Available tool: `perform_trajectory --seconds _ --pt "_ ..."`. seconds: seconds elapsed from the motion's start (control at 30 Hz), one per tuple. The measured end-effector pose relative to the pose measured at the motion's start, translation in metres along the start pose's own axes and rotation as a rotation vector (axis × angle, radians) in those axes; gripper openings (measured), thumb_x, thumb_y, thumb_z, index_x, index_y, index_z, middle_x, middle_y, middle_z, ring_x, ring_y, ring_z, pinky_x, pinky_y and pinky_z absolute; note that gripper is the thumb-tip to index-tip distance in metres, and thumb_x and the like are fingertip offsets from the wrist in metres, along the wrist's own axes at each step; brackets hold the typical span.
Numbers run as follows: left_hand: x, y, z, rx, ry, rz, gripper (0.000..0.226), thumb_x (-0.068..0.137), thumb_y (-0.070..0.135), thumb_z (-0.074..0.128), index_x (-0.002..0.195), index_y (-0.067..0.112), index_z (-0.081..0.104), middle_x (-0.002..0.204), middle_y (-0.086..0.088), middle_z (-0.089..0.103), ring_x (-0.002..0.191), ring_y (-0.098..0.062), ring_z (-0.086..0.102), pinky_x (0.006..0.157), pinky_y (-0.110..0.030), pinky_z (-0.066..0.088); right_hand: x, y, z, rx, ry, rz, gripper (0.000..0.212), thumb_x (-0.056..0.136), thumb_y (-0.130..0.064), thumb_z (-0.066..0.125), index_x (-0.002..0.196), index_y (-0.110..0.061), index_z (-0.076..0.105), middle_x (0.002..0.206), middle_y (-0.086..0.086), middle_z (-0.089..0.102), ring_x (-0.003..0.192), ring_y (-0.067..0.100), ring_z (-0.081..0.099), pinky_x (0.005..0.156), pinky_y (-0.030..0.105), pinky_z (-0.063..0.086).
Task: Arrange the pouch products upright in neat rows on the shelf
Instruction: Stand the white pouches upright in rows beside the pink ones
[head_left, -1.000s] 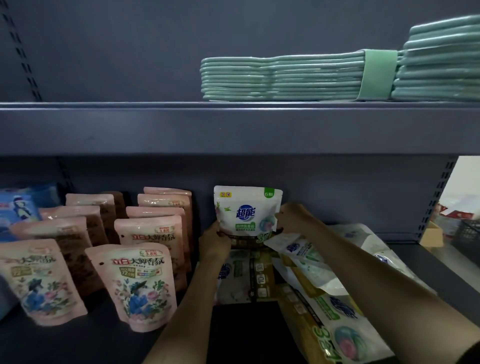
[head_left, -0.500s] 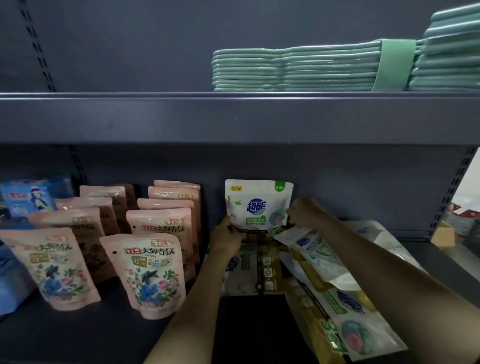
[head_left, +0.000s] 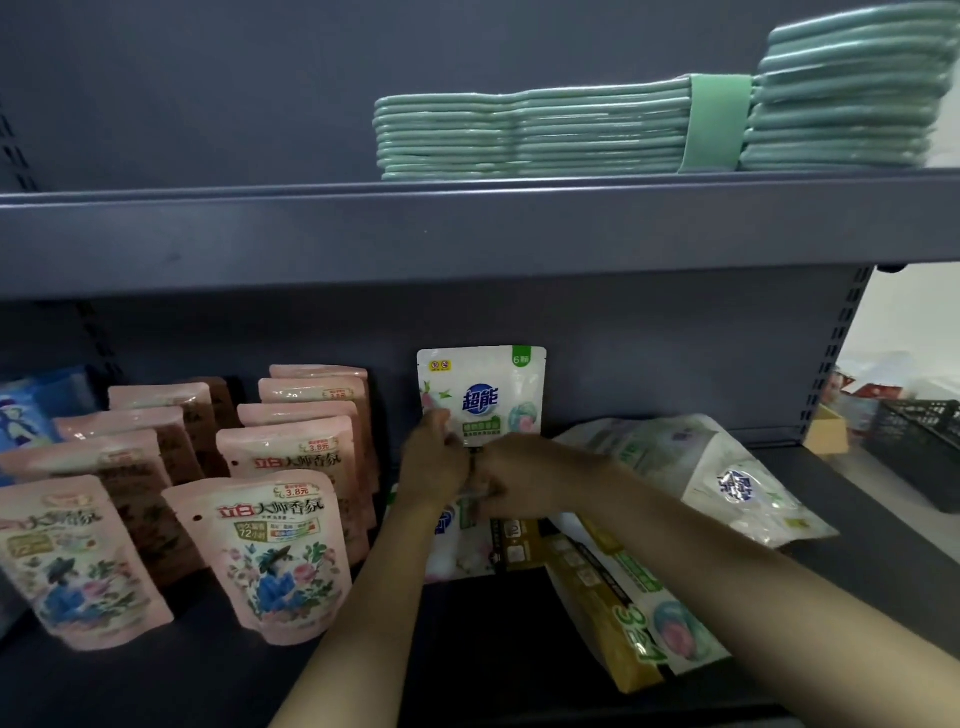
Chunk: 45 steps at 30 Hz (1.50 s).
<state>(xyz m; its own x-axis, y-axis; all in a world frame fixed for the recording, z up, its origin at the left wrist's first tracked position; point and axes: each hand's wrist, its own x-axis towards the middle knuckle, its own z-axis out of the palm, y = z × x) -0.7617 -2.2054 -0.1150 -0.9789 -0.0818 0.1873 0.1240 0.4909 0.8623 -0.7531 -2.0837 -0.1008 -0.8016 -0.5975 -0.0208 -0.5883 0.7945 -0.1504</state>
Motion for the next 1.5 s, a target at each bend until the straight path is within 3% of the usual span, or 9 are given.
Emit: perform_trajectory --seconds 0.17,0.37,0.73,0.93,1.03,1.13,1.2,1.37,1.5 --pt "-0.009 0.008 -0.012 -0.007 -0.009 0.033 0.039 0.095 0.01 0.037 0.133 0.013 0.045 0.135 -0.007 0.051 0.122 -0.02 0.05 0.084 -0.018 0.036 -0.005 -0.019 0.034 -0.197 -0.161 -0.023 0.074 0.081 -0.051 0.064 0.139 -0.013 0.04 0.138 0.008 0.048 0.12 0.026 0.05 0.096 0.028 0.04" --pt "-0.02 0.006 -0.024 -0.073 -0.031 0.05 0.035 0.095 0.013 0.041 0.129 0.015 0.049 0.135 -0.003 0.052 0.121 -0.016 0.05 0.094 -0.024 0.041 -0.018 -0.029 0.044 -0.33 -0.014 0.022 0.026 0.091 -0.015 0.049 0.113 -0.003 0.057 0.116 0.017 0.06 0.103 0.032 0.058 0.074 0.032 0.04" --pt "-0.035 0.018 -0.043 -0.152 -0.087 0.147 0.026 0.096 0.018 0.042 0.119 0.018 0.054 0.123 0.003 0.06 0.11 -0.005 0.052 0.073 -0.009 0.037 -0.047 -0.034 0.06 0.036 0.341 0.349 0.038 0.087 -0.005 0.043 0.116 -0.019 0.063 0.123 0.006 0.062 0.111 0.023 0.059 0.093 0.03 0.048" --pt "-0.035 0.015 -0.049 -0.082 -0.122 0.125 0.026 0.095 0.019 0.044 0.119 0.02 0.056 0.127 0.002 0.058 0.111 -0.008 0.051 0.087 -0.02 0.038 -0.069 -0.033 0.037 0.099 0.641 0.404 0.018 0.093 -0.018 0.051 0.093 -0.012 0.068 0.085 0.007 0.071 0.08 0.025 0.066 0.069 0.031 0.045" --pt "-0.037 0.021 -0.052 -0.09 0.041 0.184 0.025 0.094 0.021 0.045 0.116 0.021 0.058 0.123 0.002 0.06 0.101 -0.006 0.052 0.085 -0.022 0.039 -0.072 -0.032 0.023 0.103 0.709 0.484 0.029 0.094 -0.024 0.052 0.07 -0.008 0.054 0.061 0.01 0.055 0.059 0.028 0.054 0.056 0.03 0.035" --pt "-0.042 0.03 -0.054 -0.112 0.117 0.214 0.034 0.094 0.026 0.045 0.125 0.017 0.053 0.13 -0.001 0.056 0.117 -0.014 0.052 0.093 -0.023 0.038 -0.073 -0.033 0.016 0.188 0.772 0.576 0.037 0.095 -0.023 0.053 0.06 -0.011 0.047 0.052 0.005 0.049 0.054 0.021 0.044 0.055 0.028 0.027" --pt "-0.048 0.035 -0.055 -0.062 0.019 0.203 0.042 0.093 0.031 0.046 0.133 0.017 0.046 0.135 -0.001 0.051 0.123 -0.016 0.049 0.096 -0.024 0.038 -0.072 -0.036 0.012 0.248 0.823 0.648 0.042 0.095 -0.022 0.052 0.055 -0.019 0.038 0.049 -0.002 0.041 0.056 0.021 0.043 0.057 0.028 0.025" --pt "-0.068 0.039 -0.042 -0.232 -0.555 0.17 0.033 0.085 0.037 0.059 0.116 0.039 0.047 0.102 0.027 0.058 0.101 0.006 0.057 0.079 -0.008 0.042 -0.064 -0.058 -0.001 0.687 1.095 0.676 0.026 0.096 -0.023 0.05 0.082 -0.008 0.066 0.075 0.01 0.066 0.077 0.029 0.062 0.069 0.034 0.044" --pt "-0.067 0.03 -0.035 -0.444 -0.649 0.203 0.056 0.081 0.038 0.062 0.132 0.039 0.039 0.115 0.026 0.057 0.108 0.012 0.052 0.088 -0.007 0.043 -0.055 -0.081 -0.009 1.288 1.024 0.525 0.029 0.096 -0.022 0.05 0.078 -0.013 0.071 0.093 0.021 0.072 0.094 0.034 0.068 0.093 0.049 0.051"
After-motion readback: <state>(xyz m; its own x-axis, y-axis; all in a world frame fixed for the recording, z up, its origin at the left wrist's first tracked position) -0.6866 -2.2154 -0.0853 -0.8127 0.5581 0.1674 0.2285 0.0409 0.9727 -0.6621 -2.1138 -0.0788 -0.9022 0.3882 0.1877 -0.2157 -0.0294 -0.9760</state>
